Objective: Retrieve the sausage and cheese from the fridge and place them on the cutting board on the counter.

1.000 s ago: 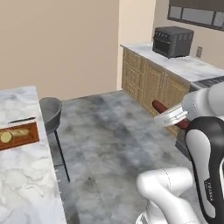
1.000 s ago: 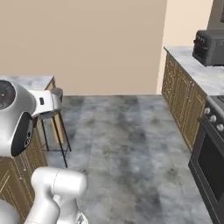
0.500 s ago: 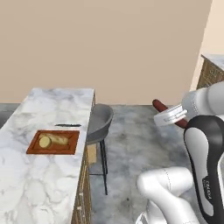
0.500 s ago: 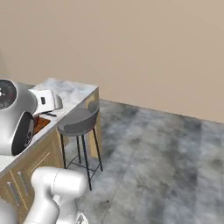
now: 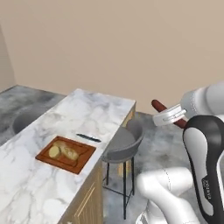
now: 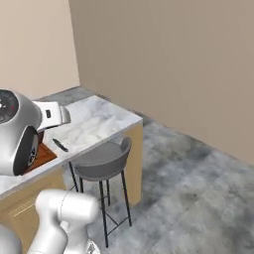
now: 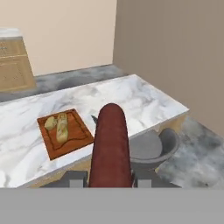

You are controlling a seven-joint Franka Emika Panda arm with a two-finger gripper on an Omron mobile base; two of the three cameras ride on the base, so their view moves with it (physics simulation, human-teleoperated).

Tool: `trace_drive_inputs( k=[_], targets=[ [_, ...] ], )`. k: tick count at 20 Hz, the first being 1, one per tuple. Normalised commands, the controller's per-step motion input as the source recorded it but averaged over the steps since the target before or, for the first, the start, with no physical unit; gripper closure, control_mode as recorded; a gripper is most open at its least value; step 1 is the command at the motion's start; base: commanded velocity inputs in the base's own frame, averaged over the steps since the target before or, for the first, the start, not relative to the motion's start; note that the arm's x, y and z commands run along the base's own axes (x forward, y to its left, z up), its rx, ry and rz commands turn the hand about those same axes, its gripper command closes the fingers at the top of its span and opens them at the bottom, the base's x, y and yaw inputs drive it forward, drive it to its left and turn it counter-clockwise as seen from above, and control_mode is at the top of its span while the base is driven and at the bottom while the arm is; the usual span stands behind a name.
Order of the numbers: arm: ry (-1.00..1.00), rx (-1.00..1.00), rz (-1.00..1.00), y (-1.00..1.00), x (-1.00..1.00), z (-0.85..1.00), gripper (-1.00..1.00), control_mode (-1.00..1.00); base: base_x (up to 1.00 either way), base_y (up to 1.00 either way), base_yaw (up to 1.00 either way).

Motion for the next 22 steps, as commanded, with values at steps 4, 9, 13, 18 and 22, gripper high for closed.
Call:
trace_drive_inputs(
  k=[4, 9, 13, 18, 22],
  targets=[
    [0.0, 0.0, 0.0, 0.0, 0.0, 0.0, 1.0, 1.0, 0.21, -0.84, 0.59],
    [0.0, 0.0, 0.0, 0.0, 0.0, 0.0, 1.0, 1.0, 0.23, -0.62, 0.66],
    [0.0, 0.0, 0.0, 0.0, 0.0, 0.0, 1.0, 1.0, 0.33, -0.24, 0.57],
    [0.0, 0.0, 0.0, 0.0, 0.0, 0.0, 1.0, 1.0, 0.41, 0.02, 0.39],
    [0.0, 0.0, 0.0, 0.0, 0.0, 0.0, 1.0, 1.0, 0.76, 0.18, 0.14]
  ],
)
